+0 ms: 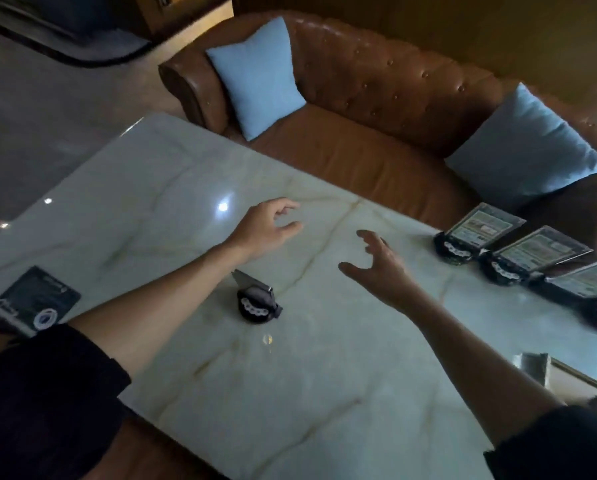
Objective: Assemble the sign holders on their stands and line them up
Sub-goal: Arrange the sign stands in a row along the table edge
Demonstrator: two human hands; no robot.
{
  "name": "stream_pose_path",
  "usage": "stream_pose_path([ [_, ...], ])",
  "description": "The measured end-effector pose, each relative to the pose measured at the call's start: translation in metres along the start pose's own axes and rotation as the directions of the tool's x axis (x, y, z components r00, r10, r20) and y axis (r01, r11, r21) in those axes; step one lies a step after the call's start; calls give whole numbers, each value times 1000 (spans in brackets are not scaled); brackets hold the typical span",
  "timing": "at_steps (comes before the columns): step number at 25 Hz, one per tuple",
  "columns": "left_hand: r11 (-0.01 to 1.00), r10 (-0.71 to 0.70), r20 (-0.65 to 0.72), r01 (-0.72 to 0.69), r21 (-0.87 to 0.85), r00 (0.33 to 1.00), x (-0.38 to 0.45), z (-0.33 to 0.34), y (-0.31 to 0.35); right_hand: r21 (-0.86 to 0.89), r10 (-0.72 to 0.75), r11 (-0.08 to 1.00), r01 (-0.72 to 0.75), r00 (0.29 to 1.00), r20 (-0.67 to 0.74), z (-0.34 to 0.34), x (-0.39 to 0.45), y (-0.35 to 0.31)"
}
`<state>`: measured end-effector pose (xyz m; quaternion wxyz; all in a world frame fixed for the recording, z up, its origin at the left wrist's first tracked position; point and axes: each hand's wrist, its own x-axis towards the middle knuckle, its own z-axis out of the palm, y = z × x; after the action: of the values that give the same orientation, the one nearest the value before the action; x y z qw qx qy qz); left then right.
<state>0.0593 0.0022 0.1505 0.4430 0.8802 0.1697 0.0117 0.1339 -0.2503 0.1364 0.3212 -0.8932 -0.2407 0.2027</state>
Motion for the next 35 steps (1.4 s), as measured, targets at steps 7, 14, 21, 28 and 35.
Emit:
stream_pose_path([
  [7, 981, -145, -75, 134, -139, 987, -49, -15, -69, 71, -28, 997, 19, 992, 126, 81, -15, -43],
  [14, 958, -239, 27, 240, -154, 971, -76, -2, -102, 156, 10, 987, -48, 972, 237, 127, -11, -50],
  [21, 964, -177, 64, 186, -192, 982, -56, 4, -103, 186, 75, 977, -108, 982, 174, 128, 13, -38],
  [28, 997, -36, 49, 40, -70, 998, 25, 53, -43, 134, 135, 982, -135, 991, 13, 54, 60, 26],
  [35, 997, 76, 57, -74, -38, 995, 137, 129, 47, 33, 107, 994, -102, 961, -256, -50, 107, 106],
])
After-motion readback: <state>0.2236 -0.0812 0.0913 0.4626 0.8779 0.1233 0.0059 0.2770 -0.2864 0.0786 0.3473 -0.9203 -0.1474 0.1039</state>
